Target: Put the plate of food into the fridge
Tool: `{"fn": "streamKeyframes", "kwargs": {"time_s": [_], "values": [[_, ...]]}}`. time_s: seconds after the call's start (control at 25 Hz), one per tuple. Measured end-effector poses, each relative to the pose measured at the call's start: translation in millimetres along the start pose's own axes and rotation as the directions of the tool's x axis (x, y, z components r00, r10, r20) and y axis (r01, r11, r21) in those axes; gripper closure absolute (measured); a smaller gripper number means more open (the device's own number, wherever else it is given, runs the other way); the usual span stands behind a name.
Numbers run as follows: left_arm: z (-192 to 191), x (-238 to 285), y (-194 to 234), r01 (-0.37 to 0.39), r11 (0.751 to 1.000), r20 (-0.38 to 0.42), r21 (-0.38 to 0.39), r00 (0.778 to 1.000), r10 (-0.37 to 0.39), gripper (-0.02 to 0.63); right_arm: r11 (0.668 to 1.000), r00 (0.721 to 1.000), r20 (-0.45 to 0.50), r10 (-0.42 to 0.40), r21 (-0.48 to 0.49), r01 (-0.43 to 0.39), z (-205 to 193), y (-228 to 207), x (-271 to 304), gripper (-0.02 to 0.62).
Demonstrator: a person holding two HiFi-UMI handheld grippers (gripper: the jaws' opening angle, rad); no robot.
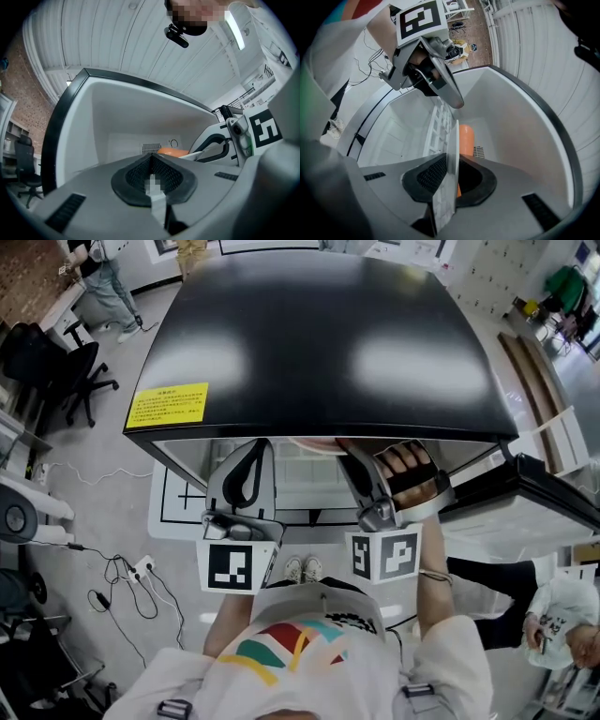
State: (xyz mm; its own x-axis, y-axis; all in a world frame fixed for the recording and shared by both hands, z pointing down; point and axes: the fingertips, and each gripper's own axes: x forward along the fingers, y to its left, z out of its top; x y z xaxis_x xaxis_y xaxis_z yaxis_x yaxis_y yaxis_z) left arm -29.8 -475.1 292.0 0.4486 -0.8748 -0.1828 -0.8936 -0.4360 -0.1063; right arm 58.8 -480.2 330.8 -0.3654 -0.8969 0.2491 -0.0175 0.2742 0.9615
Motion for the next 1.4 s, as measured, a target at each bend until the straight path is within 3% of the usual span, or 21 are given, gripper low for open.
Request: {"fn": "streamKeyframes", "kwargs": {"time_s": [0.12, 0.56, 0.72, 1.0, 1.24, 1.4], "values": [[0, 0, 0, -0.003, 1.000, 0.002, -0.008, 1.000, 0.003, 0.600, 0.999, 0.999, -0.002, 0.051, -0.006, -0.051, -2, 2, 6, 0.543], [-4, -2, 1, -0.014, 1.000, -0.008, -0.028, 1.000, 0.014, 0.600, 0.992, 0.993, -0.022, 0.118, -0.041, -0.118, -4, 0, 22, 0.543], [-5, -2, 1, -0.012, 0.999, -0.008, -0.031, 1.000, 0.012, 0.600, 0.985, 0.985, 0.001, 0.175, 0.002, -0.175, -2, 0, 24, 0.541], [-6, 0, -2, -0.006, 0.999, -0.006, -0.038, 1.000, 0.006, 0.600, 0.916, 0.944, 0.106, 0.313, 0.227, -0.330, 6, -1, 21, 0.520], [-6, 1, -2, -0.004, 0.999, -0.005, -0.044, 1.000, 0.004, 0.600, 0.875, 0.916, 0.164, 0.367, 0.273, -0.400, 11, 3, 18, 0.480], [-6, 3, -4, 0.003, 0.999, -0.002, -0.048, 1.000, -0.003, 0.600, 0.814, 0.872, 0.272, 0.408, 0.323, -0.482, 16, 4, 12, 0.443]]}}
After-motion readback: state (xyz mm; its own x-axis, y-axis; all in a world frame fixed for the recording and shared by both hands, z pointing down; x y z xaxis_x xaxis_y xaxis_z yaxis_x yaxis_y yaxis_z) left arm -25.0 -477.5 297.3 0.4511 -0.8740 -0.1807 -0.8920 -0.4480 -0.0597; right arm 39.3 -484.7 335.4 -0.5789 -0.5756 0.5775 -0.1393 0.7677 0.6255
